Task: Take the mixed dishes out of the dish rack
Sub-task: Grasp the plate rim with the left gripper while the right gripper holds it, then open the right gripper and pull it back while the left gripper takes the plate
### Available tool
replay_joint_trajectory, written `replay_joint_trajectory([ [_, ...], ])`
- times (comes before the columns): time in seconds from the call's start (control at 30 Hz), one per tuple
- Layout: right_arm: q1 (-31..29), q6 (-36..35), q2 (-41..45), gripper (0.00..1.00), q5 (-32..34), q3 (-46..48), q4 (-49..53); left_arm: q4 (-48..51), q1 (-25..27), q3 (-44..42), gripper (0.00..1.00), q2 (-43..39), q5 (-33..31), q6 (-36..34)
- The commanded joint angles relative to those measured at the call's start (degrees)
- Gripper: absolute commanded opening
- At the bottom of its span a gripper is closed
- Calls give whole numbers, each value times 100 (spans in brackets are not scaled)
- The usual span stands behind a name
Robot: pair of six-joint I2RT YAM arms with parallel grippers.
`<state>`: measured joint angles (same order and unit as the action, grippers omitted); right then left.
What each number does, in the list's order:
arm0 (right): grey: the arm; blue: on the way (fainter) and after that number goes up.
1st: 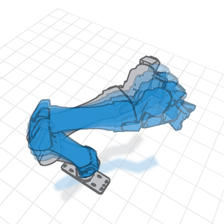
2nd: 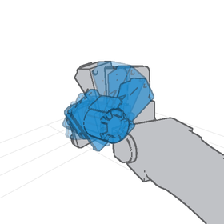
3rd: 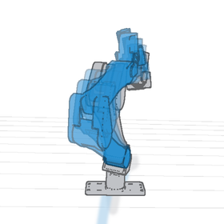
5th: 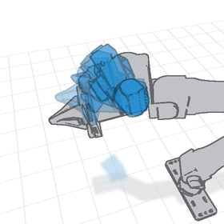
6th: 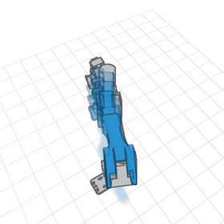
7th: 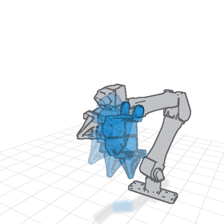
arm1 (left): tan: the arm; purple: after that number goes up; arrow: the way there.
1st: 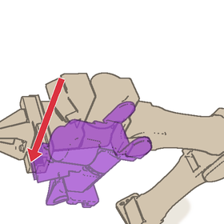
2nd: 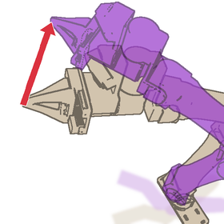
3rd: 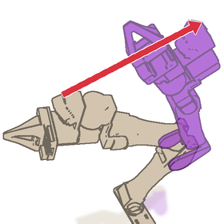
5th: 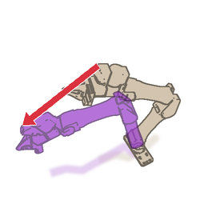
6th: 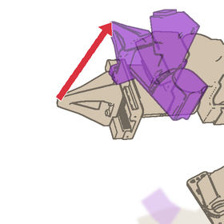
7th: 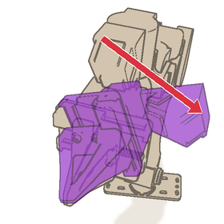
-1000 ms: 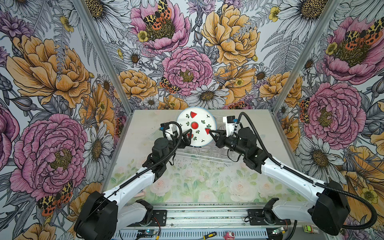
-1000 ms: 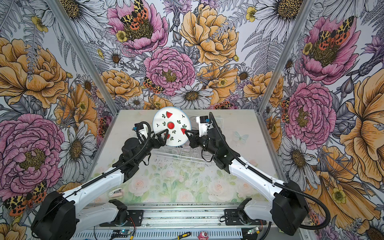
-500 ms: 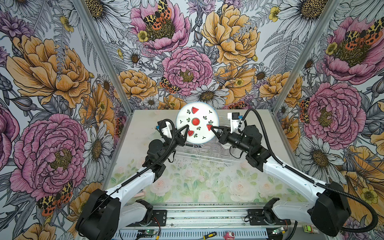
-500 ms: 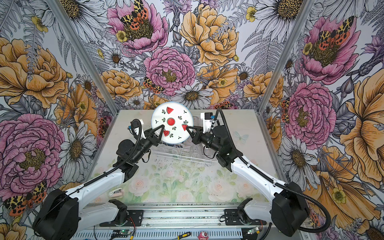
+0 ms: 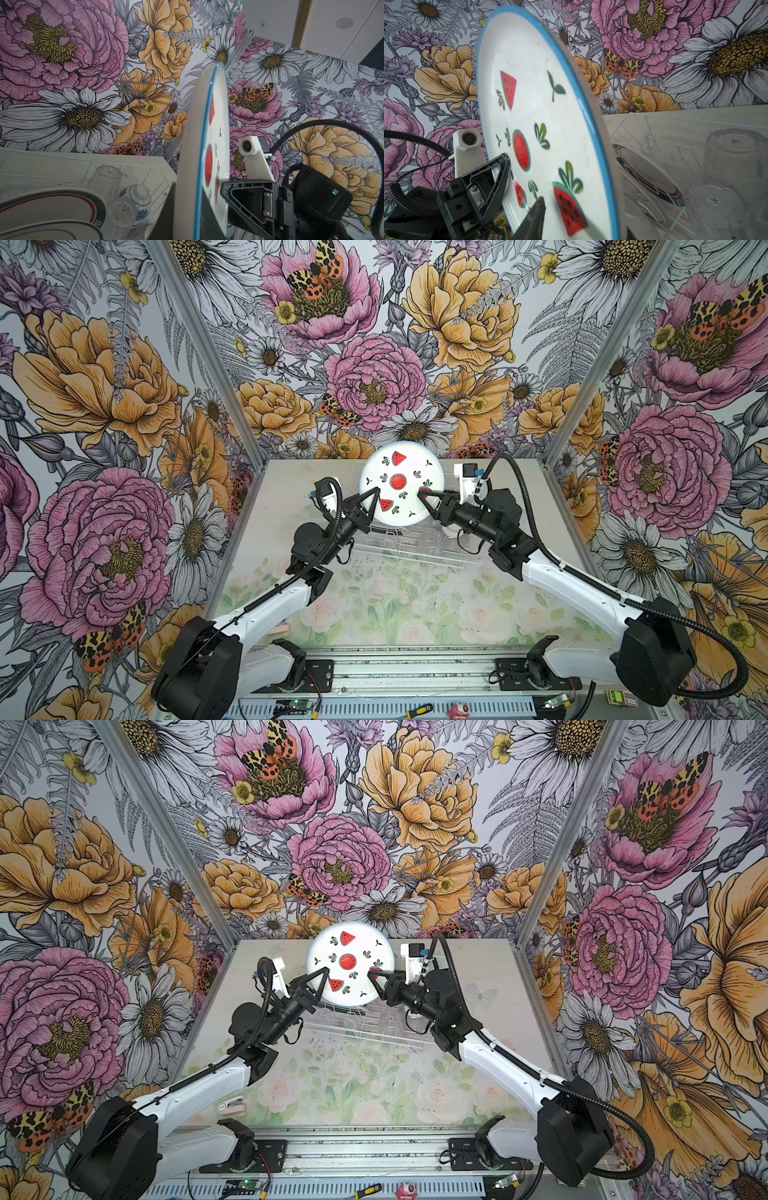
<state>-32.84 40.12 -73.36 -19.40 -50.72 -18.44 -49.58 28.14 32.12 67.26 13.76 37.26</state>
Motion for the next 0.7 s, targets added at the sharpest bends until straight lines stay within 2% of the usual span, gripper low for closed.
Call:
replay_joint_trajectory([
  [0.0, -155, -323, 72, 64, -273, -132, -330, 134, 104, -35, 0, 49, 354, -282],
  [0.13, -138, -353, 142, 81, -205, -47, -329, 326, 71, 73, 0, 92, 112, -367],
  [0.37, -103, -625, 516, 99, 123, 129, -94, 379, -390, 76, 0, -95, -700, -229],
  [0.57, -96, -888, 996, 99, 576, 440, 24, 619, -1103, -60, 0, -540, -1261, 40],
  [0.67, -92, -969, 1175, 99, 636, 550, 72, 954, -1458, -229, 0, -931, -1858, 28],
])
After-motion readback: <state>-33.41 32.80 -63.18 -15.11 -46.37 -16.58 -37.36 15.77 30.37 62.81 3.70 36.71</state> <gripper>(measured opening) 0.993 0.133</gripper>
